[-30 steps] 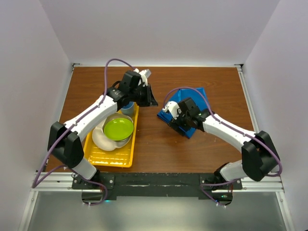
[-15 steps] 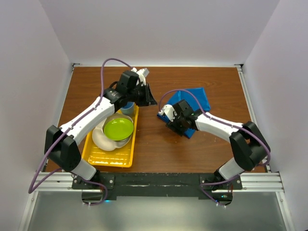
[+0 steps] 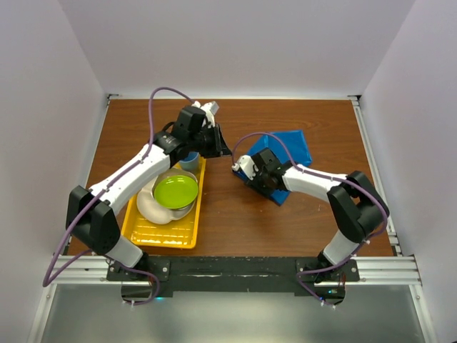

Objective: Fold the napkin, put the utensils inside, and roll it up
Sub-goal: Fold the napkin, then roll the napkin with the utensil

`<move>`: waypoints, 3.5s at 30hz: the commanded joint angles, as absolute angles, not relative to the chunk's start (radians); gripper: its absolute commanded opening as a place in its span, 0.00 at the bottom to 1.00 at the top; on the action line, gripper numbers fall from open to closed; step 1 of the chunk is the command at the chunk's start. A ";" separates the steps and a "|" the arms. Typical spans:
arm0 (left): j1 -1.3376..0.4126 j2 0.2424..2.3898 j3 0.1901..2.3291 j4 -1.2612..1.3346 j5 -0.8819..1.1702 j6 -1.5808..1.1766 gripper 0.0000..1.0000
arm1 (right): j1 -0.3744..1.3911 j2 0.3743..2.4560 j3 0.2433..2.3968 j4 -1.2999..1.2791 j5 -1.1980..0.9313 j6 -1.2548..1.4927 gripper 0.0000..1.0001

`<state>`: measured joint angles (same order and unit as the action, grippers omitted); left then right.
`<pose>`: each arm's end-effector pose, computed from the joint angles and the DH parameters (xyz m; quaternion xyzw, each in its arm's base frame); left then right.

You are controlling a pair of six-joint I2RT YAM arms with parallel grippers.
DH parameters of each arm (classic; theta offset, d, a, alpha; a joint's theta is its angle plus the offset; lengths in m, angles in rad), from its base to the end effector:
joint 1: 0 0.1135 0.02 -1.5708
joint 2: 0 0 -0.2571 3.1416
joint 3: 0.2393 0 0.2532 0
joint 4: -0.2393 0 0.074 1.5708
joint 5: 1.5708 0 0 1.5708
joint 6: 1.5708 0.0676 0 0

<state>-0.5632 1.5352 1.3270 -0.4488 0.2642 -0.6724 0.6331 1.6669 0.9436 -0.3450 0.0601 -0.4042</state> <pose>0.3070 -0.2147 0.2933 0.0095 0.8915 -0.3497 0.2880 0.2740 0.1961 0.1276 -0.4734 0.8445 -0.0005 0.2502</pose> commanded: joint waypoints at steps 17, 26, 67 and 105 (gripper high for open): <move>-0.560 1.779 1.465 -0.532 0.176 -0.818 0.36 | 0.632 1.758 0.994 -0.413 0.031 -0.216 0.00; -0.561 1.867 1.482 -0.489 0.233 -0.825 0.43 | 0.621 1.689 0.989 -0.380 -0.017 -0.106 0.00; -0.548 1.896 1.261 -0.235 0.348 -0.943 0.66 | 0.564 1.643 1.005 -0.439 -0.034 -0.075 0.50; -0.457 1.876 1.253 -0.281 0.436 -0.879 0.64 | 0.606 1.809 1.045 -0.387 0.039 -0.086 0.13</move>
